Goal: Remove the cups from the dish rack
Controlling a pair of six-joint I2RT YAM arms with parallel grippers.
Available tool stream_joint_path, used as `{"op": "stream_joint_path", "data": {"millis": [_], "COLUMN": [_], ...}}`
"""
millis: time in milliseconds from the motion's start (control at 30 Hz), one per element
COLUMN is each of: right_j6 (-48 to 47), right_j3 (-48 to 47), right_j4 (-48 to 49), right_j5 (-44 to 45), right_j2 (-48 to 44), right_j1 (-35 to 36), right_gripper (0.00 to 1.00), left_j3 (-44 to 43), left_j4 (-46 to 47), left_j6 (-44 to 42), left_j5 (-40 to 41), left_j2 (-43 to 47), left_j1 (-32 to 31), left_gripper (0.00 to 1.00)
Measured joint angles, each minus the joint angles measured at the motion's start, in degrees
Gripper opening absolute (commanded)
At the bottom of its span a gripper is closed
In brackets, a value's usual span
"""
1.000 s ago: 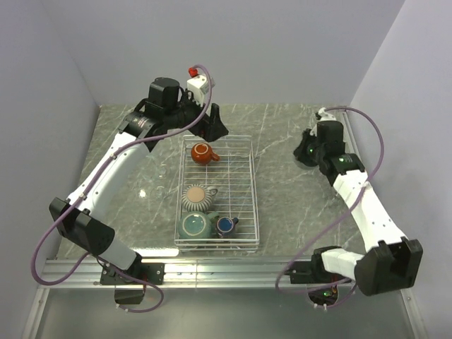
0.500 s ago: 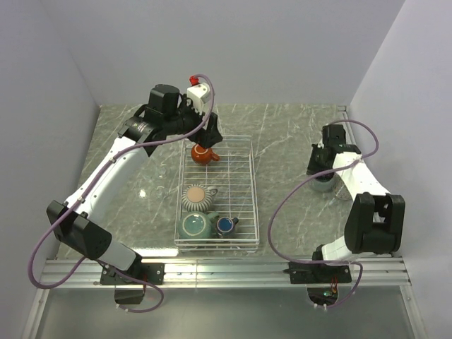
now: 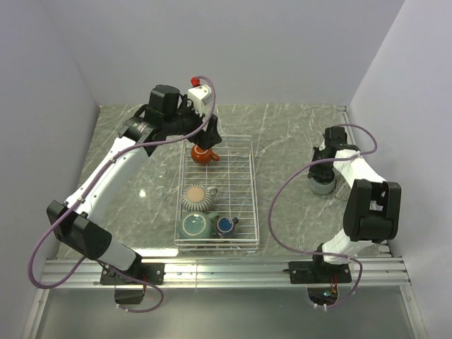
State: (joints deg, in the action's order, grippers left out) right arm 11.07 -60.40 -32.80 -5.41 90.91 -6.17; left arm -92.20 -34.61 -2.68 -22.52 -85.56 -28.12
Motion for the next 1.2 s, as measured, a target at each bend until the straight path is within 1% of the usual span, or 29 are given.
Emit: {"op": "stream_joint_path", "data": {"millis": [67,100,167,200,300,333,433,467,500,567,600,700,767,833,933,1000,1200], "right_j6": [-0.1,-0.1,-0.2,-0.3,-0.7,-0.7,-0.9,-1.0,-1.0,-1.1,-1.1,-1.2,-1.2,-1.2,-1.2,-1.2,-1.3], "right_j3": [0.0,0.0,0.0,0.0,0.0,0.0,0.0,0.0,-0.2,-0.5,-0.7,-2.1,-3.3,-4.2,-4.7,-4.7,-4.7], "right_j4": [0.2,0.2,0.2,0.2,0.6,0.7,0.6,0.5,0.2,-0.3,-0.7,-1.9,-2.5,-2.8,-2.8,-2.9,-2.8], "right_j5": [0.0,0.0,0.0,0.0,0.9,1.2,1.6,1.6,1.6,1.6,1.6,1.7,1.6,1.4,0.6,-0.3,-2.3], "right_j2": [0.1,0.1,0.2,0.2,0.2,0.2,-0.1,-0.4,-1.0,-2.6,-3.8,-7.5,-9.9,-12.5,-15.9,-18.1,-22.1], "right_j1": [0.0,-0.1,-0.1,-0.1,-0.1,-0.2,-0.2,-0.2,-0.2,-0.2,-0.2,-0.2,-0.2,-0.1,0.1,0.3,1.2], "right_gripper": [0.02,0.10,0.22,0.34,0.49,0.51,0.58,0.60,0.64,0.65,0.71,0.72,0.72,0.72,0.72,0.72,0.72], "left_j3": [0.0,0.0,0.0,0.0,0.0,0.0,0.0,0.1,0.1,1.3,2.2,6.5,7.3,6.9,2.6,-0.1,-4.5], "left_j4": [-0.4,-0.6,-0.9,-0.9,-1.5,-1.8,-2.6,-3.0,-3.4,-3.2,-3.1,-2.0,-2.5,-2.9,-5.4,-5.8,-6.7], "left_j6": [-0.3,-0.5,-1.0,-1.1,-1.5,-1.9,-4.2,-5.6,-7.6,-13.2,-15.8,-24.3,-29.0,-32.7,-37.3,-39.6,-44.9], "left_j5": [0.0,0.0,0.0,-0.1,0.0,0.0,1.9,3.1,4.6,9.2,11.4,17.3,20.3,23.0,26.2,28.3,33.1], "left_j2": [0.0,0.0,0.0,0.0,-0.2,-0.2,-0.7,-1.0,-1.4,-2.2,-2.5,-4.5,-7.4,-10.6,-17.1,-20.7,-26.8], "left_j1": [0.0,0.0,0.0,0.0,-0.2,-0.4,-2.0,-3.0,-4.5,-8.5,-10.6,-16.3,-17.6,-17.2,-16.0,-15.4,-15.3], "left_gripper": [0.91,0.91,0.91,0.91,0.91,0.91,0.85,0.82,0.80,0.77,0.77,0.78,0.77,0.76,0.71,0.71,0.71]}}
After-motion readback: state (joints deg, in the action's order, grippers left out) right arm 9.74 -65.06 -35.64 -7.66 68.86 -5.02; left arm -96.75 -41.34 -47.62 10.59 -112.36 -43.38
